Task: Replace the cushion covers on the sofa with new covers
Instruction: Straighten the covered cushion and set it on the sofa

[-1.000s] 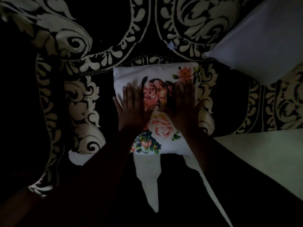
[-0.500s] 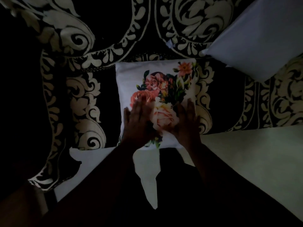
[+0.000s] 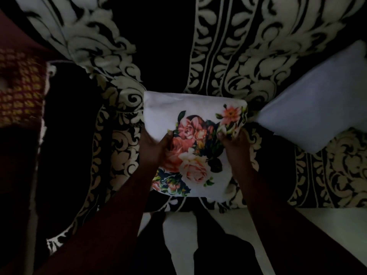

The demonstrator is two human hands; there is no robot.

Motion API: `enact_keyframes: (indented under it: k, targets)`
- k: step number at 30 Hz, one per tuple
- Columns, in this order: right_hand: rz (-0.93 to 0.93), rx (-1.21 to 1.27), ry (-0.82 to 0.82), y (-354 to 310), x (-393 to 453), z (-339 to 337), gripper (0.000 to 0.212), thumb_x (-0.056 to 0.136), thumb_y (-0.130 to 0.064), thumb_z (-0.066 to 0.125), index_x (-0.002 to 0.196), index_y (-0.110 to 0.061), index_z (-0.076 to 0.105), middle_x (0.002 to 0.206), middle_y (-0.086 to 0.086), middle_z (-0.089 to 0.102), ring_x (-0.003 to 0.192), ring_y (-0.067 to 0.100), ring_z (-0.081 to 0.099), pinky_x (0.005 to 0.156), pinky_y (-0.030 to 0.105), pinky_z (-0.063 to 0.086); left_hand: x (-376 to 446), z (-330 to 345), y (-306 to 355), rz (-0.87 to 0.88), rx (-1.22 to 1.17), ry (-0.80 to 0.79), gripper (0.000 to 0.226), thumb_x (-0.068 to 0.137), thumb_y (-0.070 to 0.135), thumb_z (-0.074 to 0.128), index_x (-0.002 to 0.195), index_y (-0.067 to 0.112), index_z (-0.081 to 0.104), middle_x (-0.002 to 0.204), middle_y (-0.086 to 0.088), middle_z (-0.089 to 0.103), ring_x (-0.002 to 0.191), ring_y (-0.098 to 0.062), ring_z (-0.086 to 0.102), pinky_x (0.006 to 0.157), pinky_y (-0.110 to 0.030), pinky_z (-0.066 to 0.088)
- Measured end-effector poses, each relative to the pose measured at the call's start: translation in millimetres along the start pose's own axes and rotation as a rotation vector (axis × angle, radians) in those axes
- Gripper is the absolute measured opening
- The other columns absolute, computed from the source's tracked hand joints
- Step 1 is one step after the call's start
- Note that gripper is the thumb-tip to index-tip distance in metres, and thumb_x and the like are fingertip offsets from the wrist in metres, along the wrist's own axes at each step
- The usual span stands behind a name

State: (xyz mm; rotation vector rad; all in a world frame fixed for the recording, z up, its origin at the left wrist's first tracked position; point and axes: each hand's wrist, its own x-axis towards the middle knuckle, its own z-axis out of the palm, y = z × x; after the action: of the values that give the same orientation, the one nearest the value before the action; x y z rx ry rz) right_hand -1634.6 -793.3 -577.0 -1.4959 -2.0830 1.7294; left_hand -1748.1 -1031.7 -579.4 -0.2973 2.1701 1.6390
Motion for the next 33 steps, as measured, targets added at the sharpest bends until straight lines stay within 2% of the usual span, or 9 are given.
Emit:
enact_keyframes:
  k: [4, 7, 10, 13, 15, 21, 25, 27, 33]
  targets:
    - [-0.124, 0.137, -0.043, -70, -1, 39, 0.102, 0.071, -0.066, 0.081, 0.155, -0.032, 0.034, 0.157, -0.006, 0.041, 0.143, 0.015, 0.041, 0.113, 0.045, 0.043, 22, -42, 66, 0.21, -0.084, 0.034, 0.071, 0.081, 0.034, 0.086, 0.142, 0.03, 0.049, 0.133, 0.009, 0.064, 0.123, -0.006, 0.061, 0.101, -0.038, 0.053]
    - [-0.186, 0.201, -0.061, -110, 7, 73, 0.103, 0.078, -0.055, 0.081, 0.159, -0.028, 0.024, 0.166, -0.007, 0.024, 0.15, 0.014, 0.027, 0.117, 0.04, 0.037, 50, -70, 97, 0.332, -0.067, 0.08, 0.08, 0.081, 0.044, 0.083, 0.148, 0.028, 0.042, 0.143, 0.004, 0.058, 0.132, -0.011, 0.056, 0.109, -0.047, 0.048]
    - [-0.243, 0.207, -0.078, -134, 20, 104, 0.108, 0.074, -0.058, 0.082, 0.159, -0.027, 0.023, 0.165, -0.006, 0.025, 0.149, 0.014, 0.029, 0.115, 0.038, 0.038, 74, -94, 105, 0.368, -0.058, 0.096, 0.087, 0.084, 0.044, 0.082, 0.154, 0.026, 0.034, 0.149, 0.005, 0.052, 0.137, -0.01, 0.05, 0.113, -0.048, 0.045]
    - [-0.238, 0.252, -0.115, -143, 31, 127, 0.098, 0.085, -0.031, 0.081, 0.16, -0.021, 0.019, 0.166, -0.003, 0.02, 0.151, 0.013, 0.024, 0.111, 0.028, 0.037, 95, -108, 99, 0.402, -0.015, 0.083, 0.08, 0.087, 0.043, 0.079, 0.152, 0.028, 0.033, 0.15, 0.004, 0.05, 0.138, -0.011, 0.049, 0.112, -0.05, 0.044]
    - [-0.262, 0.196, -0.108, -137, 36, 137, 0.091, 0.089, -0.026, 0.078, 0.159, -0.018, 0.021, 0.162, -0.008, 0.024, 0.147, 0.009, 0.026, 0.108, 0.025, 0.034, 107, -114, 90, 0.394, 0.022, 0.065, 0.08, 0.085, 0.045, 0.078, 0.15, 0.033, 0.032, 0.151, 0.005, 0.049, 0.14, -0.01, 0.047, 0.114, -0.049, 0.043]
    - [-0.373, 0.096, -0.131, -114, 31, 144, 0.077, 0.087, -0.041, 0.078, 0.15, -0.035, 0.035, 0.148, -0.018, 0.04, 0.139, 0.004, 0.036, 0.113, 0.031, 0.034, 99, -130, 55, 0.363, 0.064, 0.089, 0.088, 0.085, 0.044, 0.078, 0.155, 0.023, 0.029, 0.152, 0.007, 0.048, 0.141, -0.008, 0.045, 0.116, -0.047, 0.041]
    - [-0.408, 0.026, -0.113, -125, 29, 152, 0.077, 0.087, -0.043, 0.077, 0.151, -0.03, 0.037, 0.145, -0.017, 0.038, 0.134, 0.002, 0.036, 0.106, 0.021, 0.034, 101, -135, 50, 0.364, 0.052, 0.115, 0.084, 0.086, 0.043, 0.077, 0.154, 0.024, 0.032, 0.151, 0.007, 0.049, 0.14, -0.008, 0.047, 0.115, -0.046, 0.042]
    - [-0.421, 0.032, -0.08, -132, 34, 159, 0.071, 0.085, -0.048, 0.077, 0.146, -0.029, 0.044, 0.143, -0.011, 0.046, 0.131, 0.008, 0.045, 0.106, 0.026, 0.039, 114, -136, 58, 0.362, 0.031, 0.134, 0.083, 0.084, 0.047, 0.079, 0.152, 0.025, 0.037, 0.149, 0.008, 0.053, 0.138, -0.009, 0.05, 0.114, -0.048, 0.043]
    - [-0.376, -0.091, -0.058, -129, 47, 164, 0.096, 0.07, -0.085, 0.063, 0.148, -0.033, 0.042, 0.148, -0.002, 0.047, 0.136, 0.019, 0.046, 0.111, 0.041, 0.043, 147, -144, 61, 0.31, 0.112, 0.059, 0.096, 0.075, 0.064, 0.081, 0.151, 0.024, 0.039, 0.145, 0.006, 0.057, 0.134, -0.011, 0.054, 0.111, -0.048, 0.046]
